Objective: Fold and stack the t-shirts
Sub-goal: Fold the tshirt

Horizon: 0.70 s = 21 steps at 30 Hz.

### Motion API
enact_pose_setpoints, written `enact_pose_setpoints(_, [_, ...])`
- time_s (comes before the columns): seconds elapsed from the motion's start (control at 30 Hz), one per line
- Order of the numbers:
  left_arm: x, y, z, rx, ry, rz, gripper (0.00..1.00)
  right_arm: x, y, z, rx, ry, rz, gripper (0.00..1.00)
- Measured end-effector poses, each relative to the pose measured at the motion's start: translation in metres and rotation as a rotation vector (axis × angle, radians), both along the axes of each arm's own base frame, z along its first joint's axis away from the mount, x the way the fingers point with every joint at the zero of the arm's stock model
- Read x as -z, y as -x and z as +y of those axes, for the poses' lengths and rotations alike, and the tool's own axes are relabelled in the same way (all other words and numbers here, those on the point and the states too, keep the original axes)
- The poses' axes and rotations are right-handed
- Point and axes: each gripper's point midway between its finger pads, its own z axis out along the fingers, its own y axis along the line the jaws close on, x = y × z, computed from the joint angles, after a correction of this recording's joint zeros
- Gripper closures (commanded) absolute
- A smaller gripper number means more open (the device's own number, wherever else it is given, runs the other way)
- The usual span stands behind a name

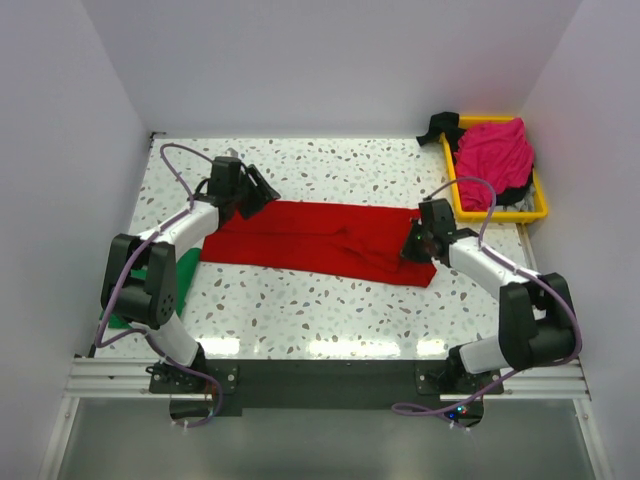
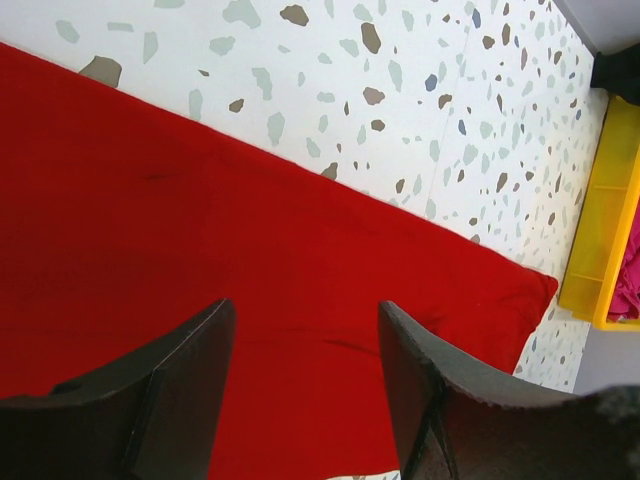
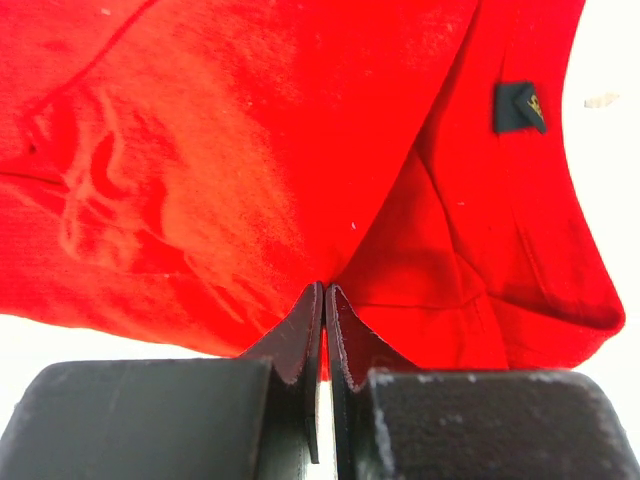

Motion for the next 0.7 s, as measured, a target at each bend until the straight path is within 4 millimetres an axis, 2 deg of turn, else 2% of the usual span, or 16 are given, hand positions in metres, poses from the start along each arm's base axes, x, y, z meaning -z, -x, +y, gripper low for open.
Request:
enact_pose_setpoints(0.23, [0.001, 0.000, 0.000, 0.000, -0.001, 0.002, 0.37, 0.014, 0.007, -0.008, 0.009, 0.042, 0.030, 0.92])
enact_pose_setpoints(0.33, [0.002, 0.001, 0.000, 0.000, -0.002, 0.007, 0.36, 0.020, 0.007, -0.013, 0.015, 0.070, 0.044, 0.78])
enact_pose_setpoints(0.47, [0.002, 0.001, 0.000, 0.001, -0.003, 0.008, 0.36, 0.023, 0.009, -0.017, 0.011, 0.097, 0.052, 0.68])
enact_pose_setpoints(0.57, [0.003, 0.002, 0.000, 0.001, -0.003, 0.011, 0.36, 0.018, 0.008, -0.019, 0.010, 0.113, 0.049, 0.64])
enact_pose_setpoints(0.7, [0.013, 0.010, 0.000, 0.005, -0.010, 0.034, 0.37, -0.004, -0.001, -0.016, -0.001, 0.121, -0.014, 0.62])
